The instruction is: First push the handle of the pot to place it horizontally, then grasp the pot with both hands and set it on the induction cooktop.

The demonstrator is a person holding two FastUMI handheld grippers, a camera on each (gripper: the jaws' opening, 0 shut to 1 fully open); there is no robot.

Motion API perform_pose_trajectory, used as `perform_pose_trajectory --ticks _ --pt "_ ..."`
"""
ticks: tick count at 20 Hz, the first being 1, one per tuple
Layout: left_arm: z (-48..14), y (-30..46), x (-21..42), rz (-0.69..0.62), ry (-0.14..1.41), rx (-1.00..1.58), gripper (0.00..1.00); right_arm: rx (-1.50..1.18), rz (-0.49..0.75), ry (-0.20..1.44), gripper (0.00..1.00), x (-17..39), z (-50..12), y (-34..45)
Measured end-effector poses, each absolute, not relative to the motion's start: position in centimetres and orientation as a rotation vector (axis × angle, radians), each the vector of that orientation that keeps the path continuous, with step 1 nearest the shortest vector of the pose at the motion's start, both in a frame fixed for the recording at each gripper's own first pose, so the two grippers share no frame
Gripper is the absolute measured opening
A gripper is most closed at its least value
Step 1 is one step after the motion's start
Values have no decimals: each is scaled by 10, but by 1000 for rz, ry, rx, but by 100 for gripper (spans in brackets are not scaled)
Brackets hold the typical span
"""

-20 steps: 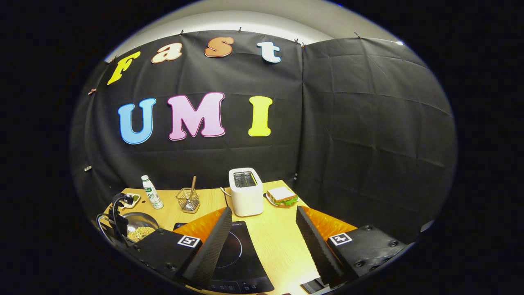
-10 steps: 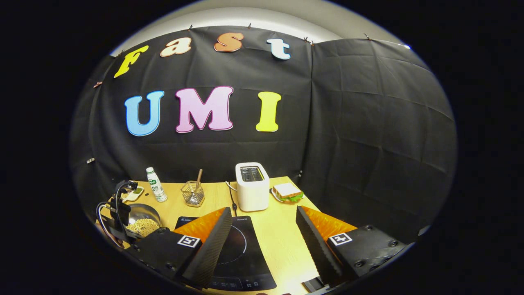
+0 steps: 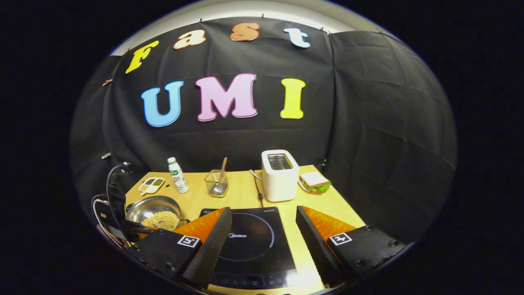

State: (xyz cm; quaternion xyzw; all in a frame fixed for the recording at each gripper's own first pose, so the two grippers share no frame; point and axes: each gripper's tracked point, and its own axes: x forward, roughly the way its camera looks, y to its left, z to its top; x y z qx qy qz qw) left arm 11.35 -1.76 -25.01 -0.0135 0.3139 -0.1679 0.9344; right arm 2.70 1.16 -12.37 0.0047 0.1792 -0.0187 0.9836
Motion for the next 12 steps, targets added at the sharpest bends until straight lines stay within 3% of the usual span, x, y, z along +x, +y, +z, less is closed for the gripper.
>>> perform_pose_trajectory --ticks 1,3,6,7,8,12 --pt "-237 -7 112 -327 601 -28 6 14 16 391 98 32 -131 33" --pt "-210 21 109 -282 527 -24 19 29 112 469 98 39 -150 71" --pt "-179 70 104 -226 466 -31 80 72 238 608 99 50 -175 126" --pt "-170 85 101 -216 448 -45 92 87 277 651 99 55 -184 143" --pt "-164 100 105 -211 420 -53 98 98 300 685 99 59 -191 155" --pt "-167 182 120 -107 382 -6 95 176 353 833 99 78 -232 195"
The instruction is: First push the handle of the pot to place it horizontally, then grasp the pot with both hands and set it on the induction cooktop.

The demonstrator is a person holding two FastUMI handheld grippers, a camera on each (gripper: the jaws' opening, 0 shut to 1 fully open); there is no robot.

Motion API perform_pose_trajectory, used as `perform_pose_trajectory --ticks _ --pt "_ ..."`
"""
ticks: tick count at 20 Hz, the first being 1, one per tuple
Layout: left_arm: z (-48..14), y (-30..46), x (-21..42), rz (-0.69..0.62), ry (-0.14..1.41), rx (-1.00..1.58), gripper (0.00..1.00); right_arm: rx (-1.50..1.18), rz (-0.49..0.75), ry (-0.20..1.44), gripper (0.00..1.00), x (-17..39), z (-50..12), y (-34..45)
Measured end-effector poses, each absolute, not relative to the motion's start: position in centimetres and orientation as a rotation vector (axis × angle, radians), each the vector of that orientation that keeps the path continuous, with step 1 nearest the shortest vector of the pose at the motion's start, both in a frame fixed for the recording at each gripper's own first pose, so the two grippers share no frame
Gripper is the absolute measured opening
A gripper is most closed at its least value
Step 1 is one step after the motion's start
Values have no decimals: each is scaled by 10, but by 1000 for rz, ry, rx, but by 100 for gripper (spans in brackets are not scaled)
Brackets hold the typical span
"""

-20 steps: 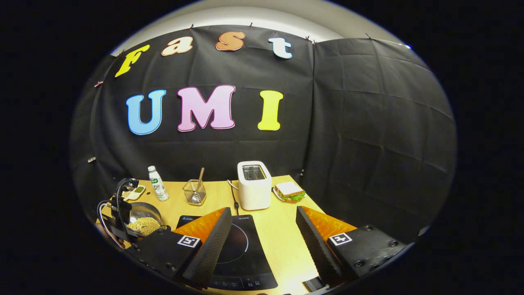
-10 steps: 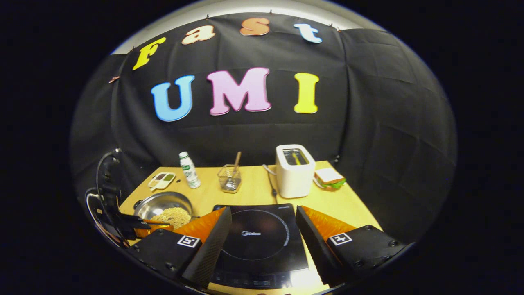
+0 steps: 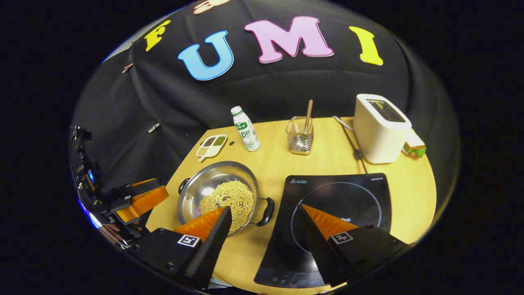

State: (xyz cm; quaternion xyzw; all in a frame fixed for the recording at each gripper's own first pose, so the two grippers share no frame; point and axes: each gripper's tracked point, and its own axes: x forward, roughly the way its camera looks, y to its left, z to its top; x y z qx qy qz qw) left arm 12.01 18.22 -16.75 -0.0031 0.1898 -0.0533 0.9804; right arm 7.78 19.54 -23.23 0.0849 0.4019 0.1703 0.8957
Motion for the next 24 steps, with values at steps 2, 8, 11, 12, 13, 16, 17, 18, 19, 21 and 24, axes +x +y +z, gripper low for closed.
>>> perform_pose_trajectory --ticks 2,8,11,12,13,16,17,18,19,21,24 --pt "-179 211 127 -89 391 -7 95 199 357 910 99 82 -256 208" --pt "-224 250 156 -92 398 -158 96 198 335 990 99 91 -311 228" --pt "-249 258 173 -132 461 -143 95 138 313 958 98 106 -329 228" --pt "-253 259 177 -145 475 -145 95 143 317 969 98 106 -332 232" --pt "-261 257 181 -161 495 -143 95 154 317 978 98 105 -336 236" --pt "-273 253 192 -204 526 -149 95 144 307 968 98 110 -340 239" --pt "-279 251 198 -220 537 -146 95 140 305 959 98 112 -342 241" --pt "-284 252 202 -231 548 -148 94 133 303 949 98 115 -344 243" --pt "-285 252 202 -242 556 -152 94 124 300 943 96 116 -344 243" --pt "-293 253 205 -253 576 -157 93 90 293 937 96 120 -350 248" --pt "-305 265 206 -237 605 -163 89 20 288 935 90 128 -364 253"
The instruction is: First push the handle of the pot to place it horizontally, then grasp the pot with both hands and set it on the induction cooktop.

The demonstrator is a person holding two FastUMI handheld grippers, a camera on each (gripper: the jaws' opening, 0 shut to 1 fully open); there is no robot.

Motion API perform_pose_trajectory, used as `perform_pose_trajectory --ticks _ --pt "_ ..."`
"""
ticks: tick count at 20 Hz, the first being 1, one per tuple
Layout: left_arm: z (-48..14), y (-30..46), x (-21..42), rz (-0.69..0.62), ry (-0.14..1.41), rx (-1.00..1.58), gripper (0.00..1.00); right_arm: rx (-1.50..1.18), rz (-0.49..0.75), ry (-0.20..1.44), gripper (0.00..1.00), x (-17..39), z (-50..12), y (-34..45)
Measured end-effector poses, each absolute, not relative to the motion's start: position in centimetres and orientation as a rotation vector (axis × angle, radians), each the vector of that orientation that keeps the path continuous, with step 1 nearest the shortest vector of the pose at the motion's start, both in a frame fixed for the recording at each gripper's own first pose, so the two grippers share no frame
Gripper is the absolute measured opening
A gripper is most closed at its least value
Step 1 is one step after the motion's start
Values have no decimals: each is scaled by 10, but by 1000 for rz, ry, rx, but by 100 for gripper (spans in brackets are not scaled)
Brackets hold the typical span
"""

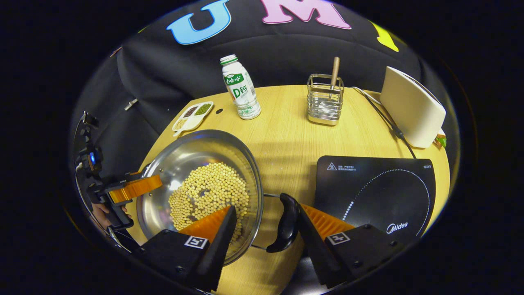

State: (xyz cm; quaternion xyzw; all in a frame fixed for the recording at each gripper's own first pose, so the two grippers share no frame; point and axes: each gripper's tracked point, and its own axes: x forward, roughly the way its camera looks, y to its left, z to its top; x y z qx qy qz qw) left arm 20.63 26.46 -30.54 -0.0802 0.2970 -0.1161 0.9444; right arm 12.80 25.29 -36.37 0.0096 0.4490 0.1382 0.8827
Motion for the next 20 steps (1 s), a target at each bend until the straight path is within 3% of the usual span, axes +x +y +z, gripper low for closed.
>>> perform_pose_trajectory --ticks 5,12,14,15,20 --pt "-320 277 206 -212 636 -201 67 26 254 970 70 133 -388 260" --pt "-321 284 205 -195 605 -231 64 52 227 973 65 138 -394 263" --pt "-322 282 205 -192 608 -231 63 64 206 972 58 137 -394 263" --pt "-323 282 204 -191 610 -227 62 75 199 965 63 139 -397 263" --pt "-323 284 199 -176 622 -209 59 65 200 954 60 136 -396 265"
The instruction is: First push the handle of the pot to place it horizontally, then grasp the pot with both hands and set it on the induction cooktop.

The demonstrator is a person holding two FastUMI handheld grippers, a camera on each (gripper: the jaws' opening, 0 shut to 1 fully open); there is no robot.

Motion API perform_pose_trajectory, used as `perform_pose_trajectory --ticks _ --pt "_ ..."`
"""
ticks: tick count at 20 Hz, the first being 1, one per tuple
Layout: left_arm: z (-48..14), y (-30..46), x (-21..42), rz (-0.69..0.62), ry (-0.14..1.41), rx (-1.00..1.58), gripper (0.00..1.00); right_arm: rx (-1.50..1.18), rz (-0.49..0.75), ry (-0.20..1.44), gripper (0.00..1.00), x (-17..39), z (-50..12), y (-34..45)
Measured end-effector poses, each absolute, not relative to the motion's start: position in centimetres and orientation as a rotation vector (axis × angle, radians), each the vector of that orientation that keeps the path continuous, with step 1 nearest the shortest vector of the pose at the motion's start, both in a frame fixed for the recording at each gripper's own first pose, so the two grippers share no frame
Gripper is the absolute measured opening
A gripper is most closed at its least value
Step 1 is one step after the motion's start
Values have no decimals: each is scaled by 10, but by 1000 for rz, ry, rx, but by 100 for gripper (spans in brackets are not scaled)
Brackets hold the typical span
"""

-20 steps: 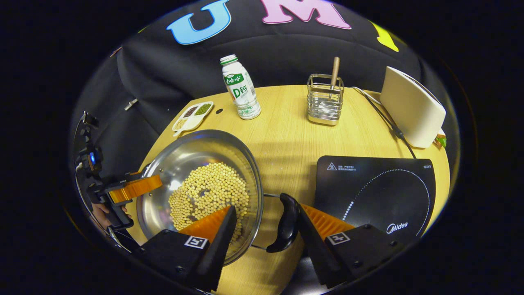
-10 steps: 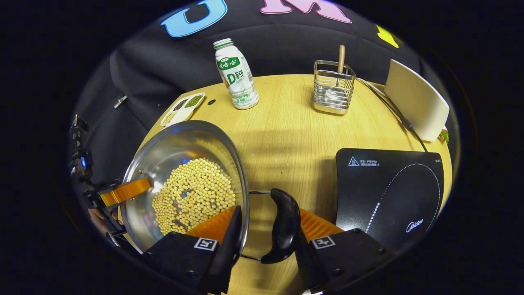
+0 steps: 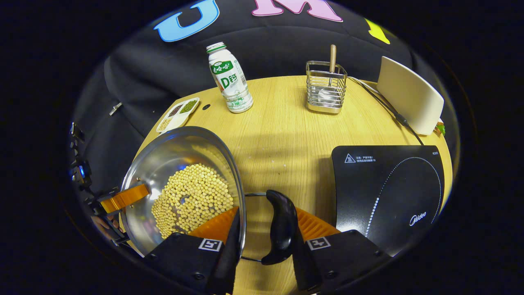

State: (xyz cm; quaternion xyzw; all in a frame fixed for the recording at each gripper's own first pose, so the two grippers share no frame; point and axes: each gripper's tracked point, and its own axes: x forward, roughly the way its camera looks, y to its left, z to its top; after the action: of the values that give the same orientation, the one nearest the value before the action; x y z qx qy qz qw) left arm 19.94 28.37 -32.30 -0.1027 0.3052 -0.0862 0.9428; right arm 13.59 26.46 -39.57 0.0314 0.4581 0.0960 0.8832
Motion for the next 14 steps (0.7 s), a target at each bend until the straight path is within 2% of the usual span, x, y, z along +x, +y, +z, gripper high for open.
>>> perform_pose_trajectory --ticks 4,14 --pt "-325 282 188 -153 652 -195 59 51 197 950 60 128 -391 264" --pt "-265 243 149 -144 641 -160 59 85 178 923 59 93 -327 228"
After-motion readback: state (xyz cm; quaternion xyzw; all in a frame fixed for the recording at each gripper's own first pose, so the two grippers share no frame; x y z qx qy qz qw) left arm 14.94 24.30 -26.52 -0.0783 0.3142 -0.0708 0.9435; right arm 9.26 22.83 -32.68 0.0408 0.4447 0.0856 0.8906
